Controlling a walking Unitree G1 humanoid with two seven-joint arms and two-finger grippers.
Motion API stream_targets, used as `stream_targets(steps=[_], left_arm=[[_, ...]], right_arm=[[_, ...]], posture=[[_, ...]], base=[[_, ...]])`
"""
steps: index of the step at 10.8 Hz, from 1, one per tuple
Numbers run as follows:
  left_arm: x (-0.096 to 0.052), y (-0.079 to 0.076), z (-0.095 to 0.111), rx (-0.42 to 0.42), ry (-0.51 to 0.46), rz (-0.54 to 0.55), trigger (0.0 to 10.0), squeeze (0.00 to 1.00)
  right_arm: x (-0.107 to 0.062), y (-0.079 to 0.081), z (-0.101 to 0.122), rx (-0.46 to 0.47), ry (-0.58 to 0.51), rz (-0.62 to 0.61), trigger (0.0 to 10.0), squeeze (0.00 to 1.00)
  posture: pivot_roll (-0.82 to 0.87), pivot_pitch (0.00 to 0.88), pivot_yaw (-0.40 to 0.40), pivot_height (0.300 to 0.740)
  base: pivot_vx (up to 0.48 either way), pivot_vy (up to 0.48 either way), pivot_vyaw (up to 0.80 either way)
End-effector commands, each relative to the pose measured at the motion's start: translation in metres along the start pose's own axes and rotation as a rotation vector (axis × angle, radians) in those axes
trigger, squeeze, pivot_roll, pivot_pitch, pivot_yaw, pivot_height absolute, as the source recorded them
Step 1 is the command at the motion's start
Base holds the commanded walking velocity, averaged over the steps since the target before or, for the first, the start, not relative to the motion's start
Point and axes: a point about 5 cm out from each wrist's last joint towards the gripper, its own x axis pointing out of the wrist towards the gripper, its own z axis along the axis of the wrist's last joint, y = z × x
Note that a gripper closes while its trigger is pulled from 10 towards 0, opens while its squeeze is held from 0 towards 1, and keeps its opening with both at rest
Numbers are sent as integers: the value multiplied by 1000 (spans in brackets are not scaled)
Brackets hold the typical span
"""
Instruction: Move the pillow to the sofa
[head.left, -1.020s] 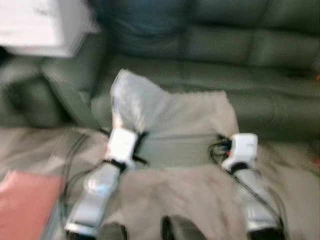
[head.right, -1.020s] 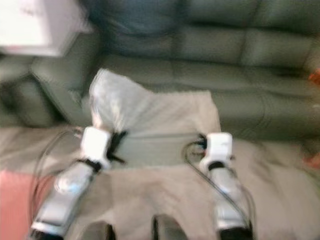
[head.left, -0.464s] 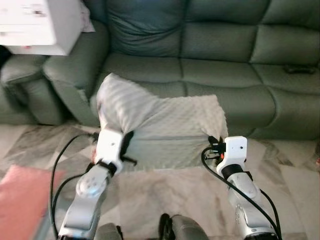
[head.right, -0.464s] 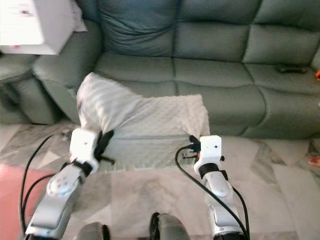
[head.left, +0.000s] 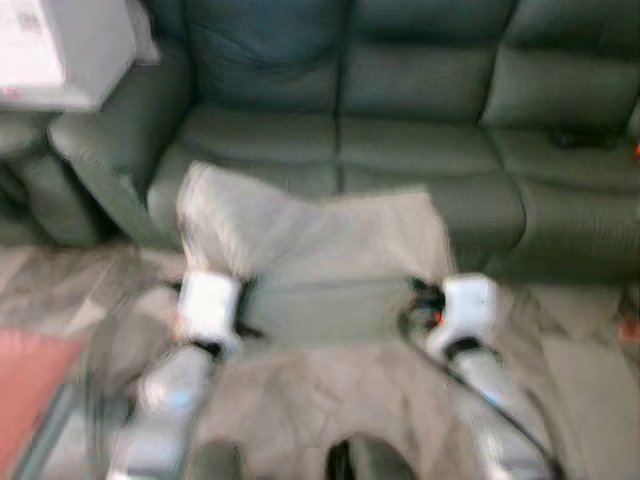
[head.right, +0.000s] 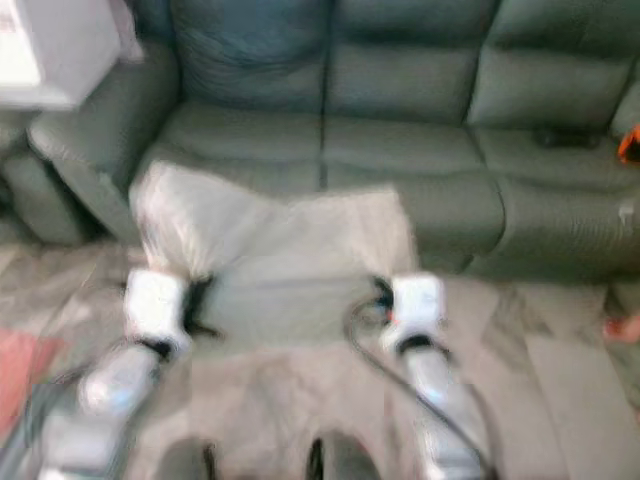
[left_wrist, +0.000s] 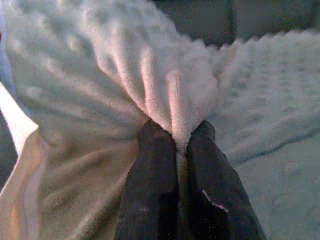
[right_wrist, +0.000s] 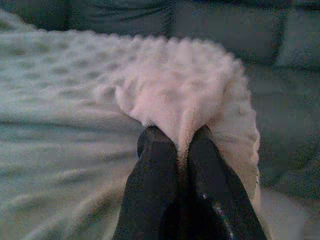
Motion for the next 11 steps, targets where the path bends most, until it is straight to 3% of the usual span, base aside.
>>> stream_targets(steps=[1,6,8,9,11], left_arm=[[-2,7,4,17,-11,15,10000,0],[-3,8,1,19,6,13,10000,0],[1,13,7,78,-37,79,10000,0],[2,14,8,26,-32,62,10000,0],[2,14,8,0,-38,47,10000,0]], right_arm=[[0,0,3,5,-9,-15,10000,0],[-1,-1,-1,-2,4,-23,10000,0],[0,-1,-1,-5,5,-21,10000,0],[0,0,-1,-7,6,-18,10000,0],[1,0,-1,-8,6,-18,10000,0]], posture=[[-27,121,-44,740],[-28,111,-33,740],[-24,115,-38,740],[-22,119,-40,740],[-25,121,-38,740]], base=[[0,-345,0],[0,-342,0],[0,0,0],[0,0,0],[0,0,0]])
